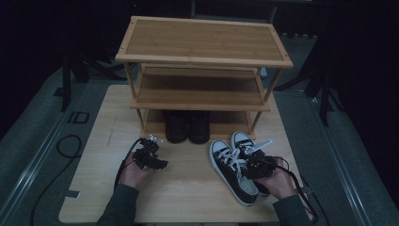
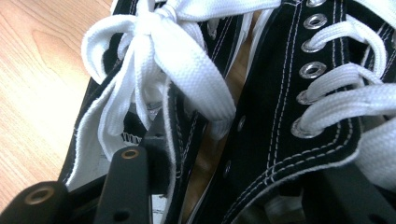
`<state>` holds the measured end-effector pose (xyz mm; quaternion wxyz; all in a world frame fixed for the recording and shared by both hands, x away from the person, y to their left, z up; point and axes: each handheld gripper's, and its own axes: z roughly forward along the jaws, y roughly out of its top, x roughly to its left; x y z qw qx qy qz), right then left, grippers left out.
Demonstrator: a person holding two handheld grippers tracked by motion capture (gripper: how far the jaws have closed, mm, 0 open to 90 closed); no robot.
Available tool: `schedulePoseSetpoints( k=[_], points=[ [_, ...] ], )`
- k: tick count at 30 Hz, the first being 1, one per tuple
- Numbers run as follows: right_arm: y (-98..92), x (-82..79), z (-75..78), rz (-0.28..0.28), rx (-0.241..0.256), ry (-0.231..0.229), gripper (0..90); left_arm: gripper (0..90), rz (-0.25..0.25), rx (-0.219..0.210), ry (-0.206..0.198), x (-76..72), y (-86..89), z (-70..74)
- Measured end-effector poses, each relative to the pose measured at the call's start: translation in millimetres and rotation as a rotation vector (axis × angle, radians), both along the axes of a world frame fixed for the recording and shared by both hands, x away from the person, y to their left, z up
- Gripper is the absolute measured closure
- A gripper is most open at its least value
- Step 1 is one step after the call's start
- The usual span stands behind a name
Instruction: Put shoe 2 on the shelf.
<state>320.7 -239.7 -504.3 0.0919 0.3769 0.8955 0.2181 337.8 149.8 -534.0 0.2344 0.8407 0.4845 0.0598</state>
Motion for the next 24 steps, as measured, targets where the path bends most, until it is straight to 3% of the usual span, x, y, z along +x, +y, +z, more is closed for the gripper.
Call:
schedulePoseSetpoints(
  k=[14,24],
  points=[
    [1.7,0.4,-1.9,-0.008,-0.006,0.002,54.1,45.8,0.007,-0.012,0.0,-0.4,-2.3,-0.9],
    [0.9,1.7,-3.0,-0.016,0.005,0.01,61.9,45.5,0.005,-0.01,0.002,-0.2,-3.0,-1.6]
  ],
)
